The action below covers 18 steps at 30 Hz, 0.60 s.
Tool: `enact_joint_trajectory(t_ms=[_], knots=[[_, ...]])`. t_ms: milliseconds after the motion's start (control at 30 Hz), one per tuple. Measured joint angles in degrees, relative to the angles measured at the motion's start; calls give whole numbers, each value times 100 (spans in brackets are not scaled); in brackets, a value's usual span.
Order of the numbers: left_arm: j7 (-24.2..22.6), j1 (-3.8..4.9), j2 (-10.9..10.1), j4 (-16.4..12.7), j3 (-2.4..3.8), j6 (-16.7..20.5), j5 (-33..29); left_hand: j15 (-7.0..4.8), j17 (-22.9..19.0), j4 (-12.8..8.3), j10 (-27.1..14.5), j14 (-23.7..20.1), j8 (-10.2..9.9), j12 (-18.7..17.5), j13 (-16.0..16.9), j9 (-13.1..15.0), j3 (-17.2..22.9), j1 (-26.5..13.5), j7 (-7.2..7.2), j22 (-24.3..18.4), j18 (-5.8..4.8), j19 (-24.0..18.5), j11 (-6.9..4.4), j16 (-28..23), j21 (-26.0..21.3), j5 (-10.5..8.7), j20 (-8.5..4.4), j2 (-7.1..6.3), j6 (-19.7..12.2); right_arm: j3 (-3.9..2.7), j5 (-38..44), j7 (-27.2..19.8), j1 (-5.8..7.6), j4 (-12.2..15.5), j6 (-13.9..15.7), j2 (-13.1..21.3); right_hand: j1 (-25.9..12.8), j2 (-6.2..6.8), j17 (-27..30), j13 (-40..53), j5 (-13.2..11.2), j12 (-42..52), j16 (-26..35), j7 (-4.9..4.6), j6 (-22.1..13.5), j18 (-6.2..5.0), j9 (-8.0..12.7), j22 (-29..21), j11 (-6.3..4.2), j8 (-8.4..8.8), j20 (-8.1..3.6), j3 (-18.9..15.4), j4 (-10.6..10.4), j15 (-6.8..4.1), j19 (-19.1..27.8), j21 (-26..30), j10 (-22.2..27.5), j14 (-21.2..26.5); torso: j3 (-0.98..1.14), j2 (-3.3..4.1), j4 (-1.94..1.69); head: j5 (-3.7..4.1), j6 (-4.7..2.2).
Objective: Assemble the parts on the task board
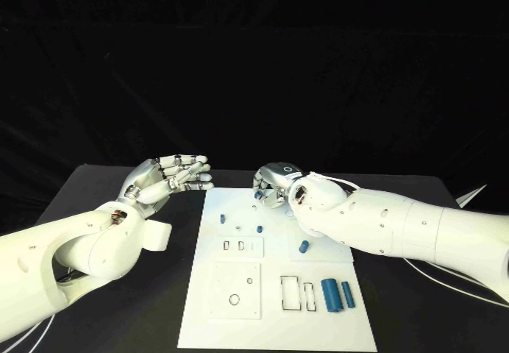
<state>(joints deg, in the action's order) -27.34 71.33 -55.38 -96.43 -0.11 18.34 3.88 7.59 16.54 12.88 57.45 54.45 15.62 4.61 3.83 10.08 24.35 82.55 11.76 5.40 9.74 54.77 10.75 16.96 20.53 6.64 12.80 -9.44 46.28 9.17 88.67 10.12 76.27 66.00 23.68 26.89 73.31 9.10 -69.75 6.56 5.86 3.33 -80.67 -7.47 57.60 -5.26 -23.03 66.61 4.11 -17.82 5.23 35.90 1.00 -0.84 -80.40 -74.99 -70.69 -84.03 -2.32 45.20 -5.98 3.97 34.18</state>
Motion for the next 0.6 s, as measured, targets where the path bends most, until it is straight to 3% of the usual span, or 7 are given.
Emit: enact_joint_trajectory(t_ms=[100,200,300,333,433,500,600], knots=[[2,2,-1,0,0,0,0,0,0,0,0,0,0,0,0,0,0,0,0,0,0,0,0,0,0,0,0,0,0,1,-14,-9,-2,-19,-21,-10,-53,45,85,-9,-21,10,13,-28,-69,-1,-9,-112,28,34,18,18,-16,5,78,99,124,-1,0,1,0,-1,2],[5,4,-1,0,0,0,-1,0,10,0,0,0,0,-25,0,0,0,0,0,-10,0,0,0,0,0,0,0,0,0,4,-35,-23,-5,-45,-40,-21,-139,88,388,-64,-42,52,195,-92,-203,-1,-49,-504,96,90,64,41,-37,89,289,398,416,-2,1,3,2,3,5],[7,7,-1,0,0,0,-1,0,10,0,0,0,0,-25,0,0,0,0,0,-10,0,0,0,0,0,0,0,0,0,6,-59,-37,-9,-67,-43,-32,-204,157,751,-181,-126,30,412,-166,-531,-99,-14,-1058,189,292,135,47,-44,164,551,850,951,17,1,4,3,4,6],[8,7,-1,1,0,0,-1,0,10,0,0,0,0,-25,0,0,0,0,0,-10,0,0,0,0,0,0,0,0,0,6,-65,-39,-9,-70,-43,-32,-197,227,998,-227,-186,30,563,-189,-701,-188,19,-1374,223,400,162,19,-22,220,704,1101,1191,73,1,5,3,4,7],[12,8,-1,3,0,0,-1,0,9,0,0,0,0,-25,0,0,0,0,0,-10,0,0,0,0,0,0,0,0,0,6,-82,-45,-9,-59,-42,-13,-119,301,1418,-276,-242,30,842,-163,-1010,-227,61,-1966,305,621,223,-306,-25,293,947,1627,1663,163,1,5,3,4,12],[14,9,-2,6,0,0,-1,0,9,0,0,0,0,-25,0,0,0,0,0,-10,0,0,0,0,0,0,0,0,0,6,-91,-49,-9,-5,-40,29,-9,266,1531,-271,-194,132,912,-90,-1108,-317,61,-2172,331,717,234,-754,-81,298,974,1847,1827,196,2,5,5,4,15],[19,10,-3,14,0,0,-1,0,9,0,0,0,0,-25,0,1,0,-24,0,-10,0,0,0,-23,-23,-4,0,24,0,5,-99,-51,-9,129,-38,134,149,197,1569,-263,-108,292,922,-77,-1121,-317,34,-2251,336,755,237,-1173,-165,298,964,1964,1871,196,5,5,10,1,15]])
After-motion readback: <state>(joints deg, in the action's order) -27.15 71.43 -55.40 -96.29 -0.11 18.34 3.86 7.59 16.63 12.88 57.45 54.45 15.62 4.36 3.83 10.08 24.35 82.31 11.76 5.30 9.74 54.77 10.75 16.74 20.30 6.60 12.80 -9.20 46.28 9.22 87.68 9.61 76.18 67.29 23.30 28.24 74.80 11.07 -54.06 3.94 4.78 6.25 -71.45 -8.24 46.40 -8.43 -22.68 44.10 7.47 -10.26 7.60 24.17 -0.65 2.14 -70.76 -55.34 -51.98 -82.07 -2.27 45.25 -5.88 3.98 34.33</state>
